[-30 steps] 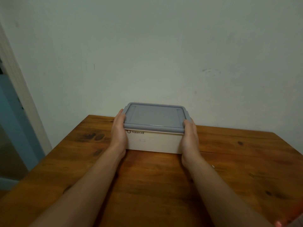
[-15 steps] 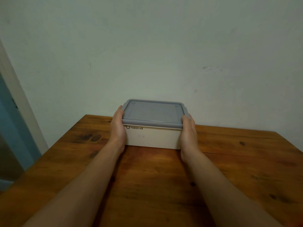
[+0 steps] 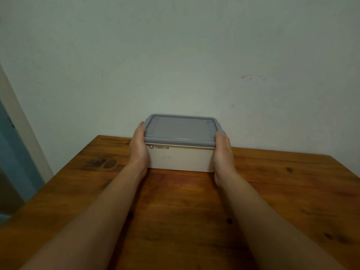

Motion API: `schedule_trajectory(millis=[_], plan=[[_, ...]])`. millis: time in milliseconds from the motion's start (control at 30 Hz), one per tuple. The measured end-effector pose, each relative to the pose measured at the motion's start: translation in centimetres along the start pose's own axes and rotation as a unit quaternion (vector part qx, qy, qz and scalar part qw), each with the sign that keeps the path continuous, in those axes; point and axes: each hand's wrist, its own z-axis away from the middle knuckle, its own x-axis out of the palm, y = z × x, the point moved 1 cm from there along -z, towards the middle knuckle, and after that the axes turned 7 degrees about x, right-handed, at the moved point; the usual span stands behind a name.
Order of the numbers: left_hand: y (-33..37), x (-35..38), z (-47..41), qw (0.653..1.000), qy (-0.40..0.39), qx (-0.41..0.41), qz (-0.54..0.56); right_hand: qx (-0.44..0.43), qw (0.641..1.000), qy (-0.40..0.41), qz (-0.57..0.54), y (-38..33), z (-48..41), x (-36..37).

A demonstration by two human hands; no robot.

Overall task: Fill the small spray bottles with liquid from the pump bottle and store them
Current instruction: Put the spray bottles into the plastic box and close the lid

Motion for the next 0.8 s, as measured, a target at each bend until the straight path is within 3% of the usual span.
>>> schedule_trajectory(millis=[800], plan=[[2.2,-0.3,2.2,0.995,-0.019,-0.041,-0.088,0.009,0.998,0.018,0.062,-1.4,1.8,-0.5]])
